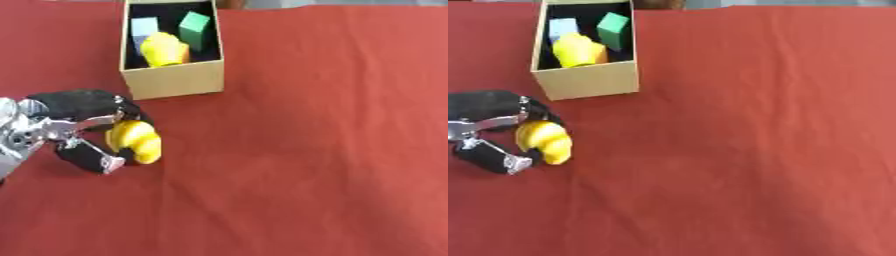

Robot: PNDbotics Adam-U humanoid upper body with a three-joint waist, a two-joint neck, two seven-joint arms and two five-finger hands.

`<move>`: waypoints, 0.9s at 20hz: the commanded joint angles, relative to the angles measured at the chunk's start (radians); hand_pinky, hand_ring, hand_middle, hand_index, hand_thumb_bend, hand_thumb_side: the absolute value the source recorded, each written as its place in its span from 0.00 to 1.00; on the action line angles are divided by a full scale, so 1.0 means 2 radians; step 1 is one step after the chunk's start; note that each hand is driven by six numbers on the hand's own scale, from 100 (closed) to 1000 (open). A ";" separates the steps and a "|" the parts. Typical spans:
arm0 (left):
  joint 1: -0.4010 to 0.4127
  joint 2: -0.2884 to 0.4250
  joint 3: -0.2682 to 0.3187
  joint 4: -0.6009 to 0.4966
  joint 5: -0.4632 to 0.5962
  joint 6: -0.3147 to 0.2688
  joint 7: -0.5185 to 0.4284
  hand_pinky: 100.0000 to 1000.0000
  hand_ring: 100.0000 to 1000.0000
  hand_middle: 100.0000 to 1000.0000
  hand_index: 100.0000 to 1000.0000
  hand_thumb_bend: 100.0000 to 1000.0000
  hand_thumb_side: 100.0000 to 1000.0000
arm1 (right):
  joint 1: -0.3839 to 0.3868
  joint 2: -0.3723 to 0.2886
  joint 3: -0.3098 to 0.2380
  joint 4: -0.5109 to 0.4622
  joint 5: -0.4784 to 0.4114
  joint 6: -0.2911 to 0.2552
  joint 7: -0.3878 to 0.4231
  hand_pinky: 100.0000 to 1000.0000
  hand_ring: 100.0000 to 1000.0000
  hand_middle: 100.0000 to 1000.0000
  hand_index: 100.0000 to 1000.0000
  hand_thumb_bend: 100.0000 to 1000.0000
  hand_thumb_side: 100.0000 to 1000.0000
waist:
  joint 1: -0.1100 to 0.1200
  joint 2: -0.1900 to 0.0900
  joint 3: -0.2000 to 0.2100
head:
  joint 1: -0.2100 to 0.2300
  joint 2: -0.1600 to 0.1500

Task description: Pick up objects on the table and place them in the box.

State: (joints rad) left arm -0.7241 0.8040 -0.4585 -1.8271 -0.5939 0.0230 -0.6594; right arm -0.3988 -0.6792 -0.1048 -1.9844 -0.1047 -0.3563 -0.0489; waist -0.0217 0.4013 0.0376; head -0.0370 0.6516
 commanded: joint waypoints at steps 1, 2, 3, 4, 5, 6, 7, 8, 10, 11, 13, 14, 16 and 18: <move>-0.010 0.026 0.027 -0.047 0.004 0.011 0.001 0.68 0.68 0.65 0.75 0.00 0.06 | -0.002 -0.012 -0.007 -0.008 0.000 -0.001 -0.001 0.93 0.97 0.63 0.80 0.00 0.79 | 0.001 -0.012 0.001 | -0.003 -0.001; -0.012 0.030 0.034 -0.060 0.003 0.014 0.001 0.68 0.68 0.65 0.75 0.00 0.05 | -0.001 -0.012 -0.008 -0.008 0.000 -0.001 -0.001 0.93 0.97 0.63 0.80 0.00 0.79 | 0.001 -0.013 0.002 | -0.004 -0.001; -0.014 0.033 0.041 -0.072 0.002 0.017 0.001 0.68 0.68 0.65 0.75 0.00 0.03 | 0.000 -0.013 -0.008 -0.008 0.000 -0.001 -0.001 0.92 0.97 0.63 0.80 0.00 0.79 | 0.001 -0.013 0.002 | -0.005 -0.001; -0.017 0.036 0.048 -0.079 0.000 0.017 0.002 0.68 0.68 0.65 0.75 0.00 0.02 | 0.000 -0.013 -0.008 -0.008 0.001 -0.001 -0.001 0.92 0.97 0.63 0.80 0.00 0.79 | 0.002 -0.014 0.003 | -0.006 -0.001; -0.021 0.038 0.054 -0.083 -0.001 0.016 0.004 0.68 0.67 0.64 0.74 0.00 0.00 | 0.001 -0.014 -0.008 -0.008 0.001 -0.001 -0.002 0.92 0.97 0.63 0.80 0.00 0.79 | 0.002 -0.014 0.003 | -0.007 -0.001; -0.028 0.038 0.061 -0.085 -0.002 0.013 0.009 0.68 0.67 0.64 0.74 0.00 0.00 | 0.001 -0.014 -0.009 -0.008 0.001 -0.001 -0.002 0.92 0.97 0.63 0.80 0.00 0.79 | 0.002 -0.015 0.004 | -0.008 0.000; -0.036 0.036 0.068 -0.086 -0.004 0.010 0.014 0.68 0.66 0.63 0.74 0.00 0.00 | 0.002 -0.015 -0.009 -0.008 0.001 -0.001 -0.002 0.92 0.97 0.63 0.80 0.00 0.79 | 0.003 -0.015 0.005 | -0.009 0.000; -0.044 0.034 0.073 -0.086 -0.007 0.009 0.019 0.68 0.66 0.63 0.74 0.00 0.00 | 0.002 -0.015 -0.009 -0.008 0.001 -0.001 -0.003 0.92 0.97 0.63 0.80 0.00 0.79 | 0.003 -0.016 0.005 | -0.009 0.000; -0.062 0.024 0.081 -0.086 -0.013 0.010 0.026 0.68 0.66 0.63 0.73 0.00 0.00 | 0.002 -0.016 -0.009 -0.008 0.001 -0.002 -0.003 0.92 0.97 0.63 0.80 0.00 0.79 | 0.004 -0.018 0.005 | -0.010 0.001; -0.072 0.016 0.084 -0.085 -0.018 0.016 0.027 0.68 0.66 0.63 0.73 0.00 0.00 | 0.002 -0.016 -0.009 -0.008 0.001 -0.002 -0.004 0.92 0.97 0.63 0.80 0.00 0.79 | 0.004 -0.019 0.006 | -0.009 0.002; -0.099 -0.012 0.088 -0.064 -0.032 0.029 0.030 0.67 0.64 0.61 0.72 0.00 0.00 | 0.001 -0.015 -0.008 -0.008 0.000 -0.001 -0.003 0.92 0.97 0.63 0.80 0.00 0.79 | 0.003 -0.021 0.005 | -0.008 0.001; -0.112 -0.027 0.088 -0.046 -0.038 0.033 0.033 0.67 0.64 0.61 0.72 0.00 0.00 | 0.001 -0.014 -0.007 -0.008 -0.001 -0.001 -0.002 0.92 0.97 0.63 0.80 0.00 0.79 | 0.003 -0.021 0.004 | -0.008 0.001; -0.136 -0.052 0.087 -0.009 -0.051 0.035 0.041 0.67 0.64 0.61 0.72 0.00 0.00 | 0.001 -0.014 -0.007 -0.008 -0.002 -0.001 -0.001 0.92 0.97 0.63 0.80 0.00 0.79 | 0.002 -0.022 0.002 | -0.007 0.001; -0.158 -0.075 0.085 0.032 -0.070 0.029 0.052 0.68 0.65 0.62 0.73 0.00 0.00 | 0.001 -0.014 -0.007 -0.008 -0.002 -0.001 -0.001 0.92 0.97 0.63 0.80 0.00 0.79 | 0.002 -0.023 0.001 | -0.006 0.000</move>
State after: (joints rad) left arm -1.0184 0.6644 -0.3031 -1.7960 -0.7136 0.0812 -0.5682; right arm -0.3876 -0.6808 -0.1104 -1.9844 -0.1049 -0.3579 -0.0514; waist -0.0182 0.3827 0.0408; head -0.0522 0.6549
